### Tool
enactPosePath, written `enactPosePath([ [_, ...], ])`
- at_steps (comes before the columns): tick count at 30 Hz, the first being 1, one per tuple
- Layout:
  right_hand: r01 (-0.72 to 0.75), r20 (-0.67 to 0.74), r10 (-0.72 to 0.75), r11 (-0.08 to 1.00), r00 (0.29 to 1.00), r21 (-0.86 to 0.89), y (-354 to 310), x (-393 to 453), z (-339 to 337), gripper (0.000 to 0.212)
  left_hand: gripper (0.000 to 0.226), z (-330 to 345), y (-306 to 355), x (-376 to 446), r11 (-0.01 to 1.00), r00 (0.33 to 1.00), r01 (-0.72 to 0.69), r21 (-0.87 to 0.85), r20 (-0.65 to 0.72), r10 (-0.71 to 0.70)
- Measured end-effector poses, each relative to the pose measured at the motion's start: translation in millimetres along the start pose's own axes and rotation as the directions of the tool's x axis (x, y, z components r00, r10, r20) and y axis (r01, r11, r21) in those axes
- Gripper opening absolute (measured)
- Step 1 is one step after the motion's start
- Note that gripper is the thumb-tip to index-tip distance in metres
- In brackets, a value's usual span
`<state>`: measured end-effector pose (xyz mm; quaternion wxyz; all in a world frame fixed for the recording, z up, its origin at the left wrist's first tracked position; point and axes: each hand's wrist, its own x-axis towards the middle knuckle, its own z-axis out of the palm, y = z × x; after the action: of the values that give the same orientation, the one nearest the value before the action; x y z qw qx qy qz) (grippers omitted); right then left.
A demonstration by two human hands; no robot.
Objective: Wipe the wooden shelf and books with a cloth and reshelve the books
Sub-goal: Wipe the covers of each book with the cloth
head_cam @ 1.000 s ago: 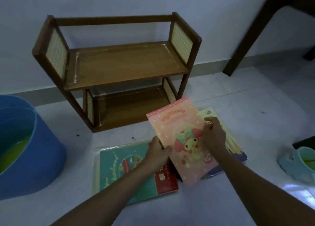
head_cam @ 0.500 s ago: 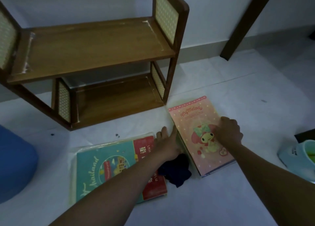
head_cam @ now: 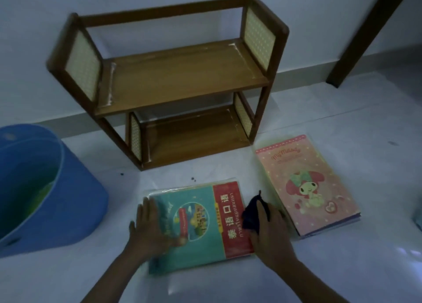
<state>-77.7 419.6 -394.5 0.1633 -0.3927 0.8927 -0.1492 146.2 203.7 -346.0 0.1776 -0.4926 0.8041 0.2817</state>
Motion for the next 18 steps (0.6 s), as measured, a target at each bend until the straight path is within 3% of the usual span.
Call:
enactPosePath([
  [3, -0.054, -0.089, 0.072, 0.980, 0.993, 0.190, -3.3, 25.9, -20.3, 0.032, 0.164, 10.8, -33.7, -15.3, 0.984, 0.985, -0.116, 0.134, 0.146, 0.096],
  [6, 0.051, -0.244, 0.030, 0.947, 0.969, 0.318, -27.0, 41.8, -48.0, 0.040, 0.160, 17.0, -44.0, -12.5, 0.975, 0.981, -0.179, 0.131, 0.096, 0.167],
  [10, 0.095, -0.184, -0.084, 0.994, 0.979, 0.056, -72.4, 15.0, -10.1, 0.058, 0.156, 18.1, -47.8, -13.3, 0.965, 0.976, -0.217, 0.149, 0.060, 0.210],
  [12, 0.201, -0.111, -0.198, 0.979, 0.974, 0.020, -96.7, -18.7, 29.6, 0.065, 0.155, 18.2, -46.8, -14.1, 0.961, 0.974, -0.227, 0.159, 0.048, 0.222],
  [13, 0.339, -0.073, -0.337, 0.941, 0.939, 0.017, -110.5, -34.4, 46.6, 0.062, 0.154, 18.8, -47.6, -14.3, 0.959, 0.973, -0.230, 0.165, 0.043, 0.226],
  [15, 0.636, -0.017, -0.636, 0.772, 0.772, 0.004, -133.7, -54.1, 58.5, 0.044, 0.148, 21.2, -50.1, -14.7, 0.949, 0.968, -0.252, 0.188, 0.034, 0.250],
  [17, 0.750, 0.033, -0.750, 0.658, 0.661, -0.071, -139.7, -39.2, 50.0, 0.042, 0.145, 22.2, -53.2, -14.3, 0.944, 0.964, -0.266, 0.195, 0.027, 0.265],
  [18, 0.743, 0.054, -0.742, 0.661, 0.668, -0.106, -137.3, -22.7, 42.9, 0.047, 0.150, 21.8, -54.1, -13.8, 0.945, 0.964, -0.265, 0.192, 0.031, 0.264],
])
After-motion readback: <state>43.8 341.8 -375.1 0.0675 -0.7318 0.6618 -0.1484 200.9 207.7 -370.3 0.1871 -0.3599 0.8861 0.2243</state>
